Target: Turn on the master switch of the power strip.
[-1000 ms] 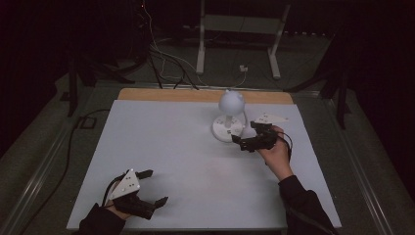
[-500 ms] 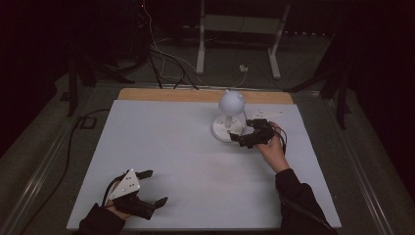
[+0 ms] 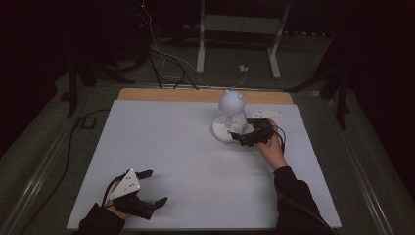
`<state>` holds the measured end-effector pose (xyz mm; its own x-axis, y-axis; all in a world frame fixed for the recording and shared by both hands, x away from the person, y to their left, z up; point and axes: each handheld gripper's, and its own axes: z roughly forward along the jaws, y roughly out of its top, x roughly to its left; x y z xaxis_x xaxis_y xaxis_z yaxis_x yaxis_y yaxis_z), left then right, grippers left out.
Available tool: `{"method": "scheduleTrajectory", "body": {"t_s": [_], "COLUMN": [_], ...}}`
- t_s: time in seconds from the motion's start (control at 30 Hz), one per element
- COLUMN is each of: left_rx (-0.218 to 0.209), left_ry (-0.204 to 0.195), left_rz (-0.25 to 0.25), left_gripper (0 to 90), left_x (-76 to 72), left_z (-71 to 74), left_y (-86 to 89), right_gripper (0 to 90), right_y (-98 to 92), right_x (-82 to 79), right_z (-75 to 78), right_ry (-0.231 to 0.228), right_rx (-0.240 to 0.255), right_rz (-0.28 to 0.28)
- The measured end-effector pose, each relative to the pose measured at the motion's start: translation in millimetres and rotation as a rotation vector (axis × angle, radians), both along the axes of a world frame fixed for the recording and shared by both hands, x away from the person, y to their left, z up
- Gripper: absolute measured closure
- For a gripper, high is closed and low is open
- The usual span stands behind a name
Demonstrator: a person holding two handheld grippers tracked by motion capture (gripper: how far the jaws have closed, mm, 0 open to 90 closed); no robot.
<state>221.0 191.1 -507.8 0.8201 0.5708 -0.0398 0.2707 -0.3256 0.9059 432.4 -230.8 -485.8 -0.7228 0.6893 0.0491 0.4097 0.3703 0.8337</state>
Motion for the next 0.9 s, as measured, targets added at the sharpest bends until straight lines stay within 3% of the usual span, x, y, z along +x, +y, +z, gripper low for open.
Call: {"method": "scheduleTrajectory", "body": {"t_s": [0.1, 0.3, 0.37, 0.43, 0.57, 0.73, 0.9], "left_rx": [-0.002, -0.009, -0.011, -0.012, -0.012, -0.018, -0.021], "left_ry": [0.001, 0.001, 0.002, 0.002, 0.002, 0.004, 0.004], "left_rz": [0.001, 0.003, 0.003, 0.002, 0.003, 0.008, 0.008], "left_gripper": [0.1, 0.1, 0.1, 0.1, 0.1, 0.1, 0.1], "left_x": [0.2, 0.4, 0.5, 0.5, 0.7, 0.9, 0.9], "left_z": [0.0, 0.1, 0.2, 0.2, 0.1, 0.0, 0.1], "left_y": [0.1, 1.0, 1.2, 1.3, 1.2, 1.5, 1.7], "right_gripper": [2.9, 3.5, 8.3, 18.6, 30.6, 51.8, 64.1], "right_y": [0.3, -1.3, -0.8, -1.0, -3.4, -5.6, -7.0], "right_x": [0.0, 1.0, 0.3, 1.2, 2.6, 3.8, 5.1], "right_z": [0.6, 0.6, -0.2, -1.4, -3.0, -3.3, -3.2], "right_ry": [-0.01, 0.017, 0.013, 0.025, 0.025, 0.019, 0.022], "right_rx": [-0.019, -0.019, -0.04, -0.043, -0.035, -0.029, -0.007], "right_rz": [-0.02, -0.049, -0.065, -0.08, -0.098, -0.078, -0.061]}}
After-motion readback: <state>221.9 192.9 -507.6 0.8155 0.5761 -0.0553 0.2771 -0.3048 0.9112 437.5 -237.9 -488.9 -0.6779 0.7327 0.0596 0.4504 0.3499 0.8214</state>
